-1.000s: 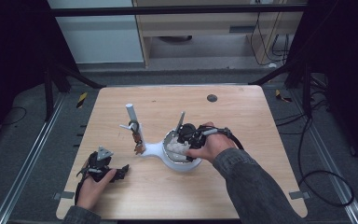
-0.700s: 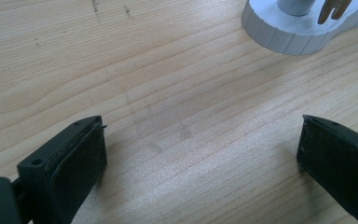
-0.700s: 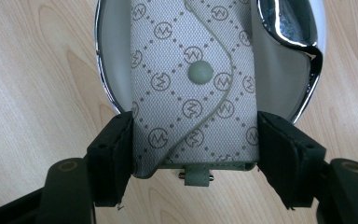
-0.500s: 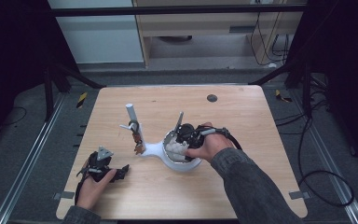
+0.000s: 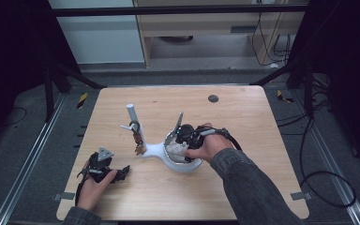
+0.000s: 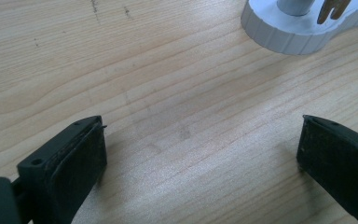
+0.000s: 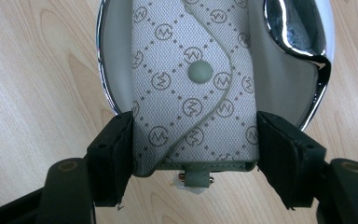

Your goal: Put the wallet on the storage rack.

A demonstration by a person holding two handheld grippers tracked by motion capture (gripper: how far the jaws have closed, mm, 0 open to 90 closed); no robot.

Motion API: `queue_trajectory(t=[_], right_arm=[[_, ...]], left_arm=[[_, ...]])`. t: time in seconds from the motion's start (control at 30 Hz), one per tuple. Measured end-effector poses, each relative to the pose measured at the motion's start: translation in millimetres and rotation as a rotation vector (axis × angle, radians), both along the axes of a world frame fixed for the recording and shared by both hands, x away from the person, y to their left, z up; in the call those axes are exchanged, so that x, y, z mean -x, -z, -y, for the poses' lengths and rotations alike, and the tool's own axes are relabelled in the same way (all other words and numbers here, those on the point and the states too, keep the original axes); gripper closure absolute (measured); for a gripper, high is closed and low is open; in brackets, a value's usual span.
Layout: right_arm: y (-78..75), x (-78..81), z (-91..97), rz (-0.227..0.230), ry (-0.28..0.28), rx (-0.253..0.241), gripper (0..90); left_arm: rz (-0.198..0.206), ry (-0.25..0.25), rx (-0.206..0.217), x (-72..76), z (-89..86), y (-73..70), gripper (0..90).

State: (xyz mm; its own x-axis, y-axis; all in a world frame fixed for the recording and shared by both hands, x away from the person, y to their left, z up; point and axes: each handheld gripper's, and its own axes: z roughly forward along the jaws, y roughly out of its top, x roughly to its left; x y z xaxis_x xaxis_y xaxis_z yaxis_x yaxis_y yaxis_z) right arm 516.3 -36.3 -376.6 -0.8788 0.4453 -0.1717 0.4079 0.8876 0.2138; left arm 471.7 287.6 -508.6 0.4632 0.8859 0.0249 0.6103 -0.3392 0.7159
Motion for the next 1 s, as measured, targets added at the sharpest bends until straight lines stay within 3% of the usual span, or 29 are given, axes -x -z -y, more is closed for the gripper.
queue_trajectory(t=[0.13,0.2,0.33,1.0], right_arm=[[1.9,-1.7,-1.6,0.002,0.006,-0.016,29.4],[1.7,-1.9,-3.2,0.011,0.019,-0.028,22.7],[-2.5,-0.3,-3.9,0.009,0.024,-0.059,23.1],[-4.1,1.0,-3.8,0.008,0.014,-0.077,26.2]], left_arm=[[0.000,0.000,0.000,0.0,0.0,0.1,0.8],[0.000,0.000,0.000,0.0,0.0,0.1,0.8],[0.000,0.001,0.000,0.0,0.1,0.0,0.8],[0.000,0.001,0.000,0.0,0.1,0.1,0.8]])
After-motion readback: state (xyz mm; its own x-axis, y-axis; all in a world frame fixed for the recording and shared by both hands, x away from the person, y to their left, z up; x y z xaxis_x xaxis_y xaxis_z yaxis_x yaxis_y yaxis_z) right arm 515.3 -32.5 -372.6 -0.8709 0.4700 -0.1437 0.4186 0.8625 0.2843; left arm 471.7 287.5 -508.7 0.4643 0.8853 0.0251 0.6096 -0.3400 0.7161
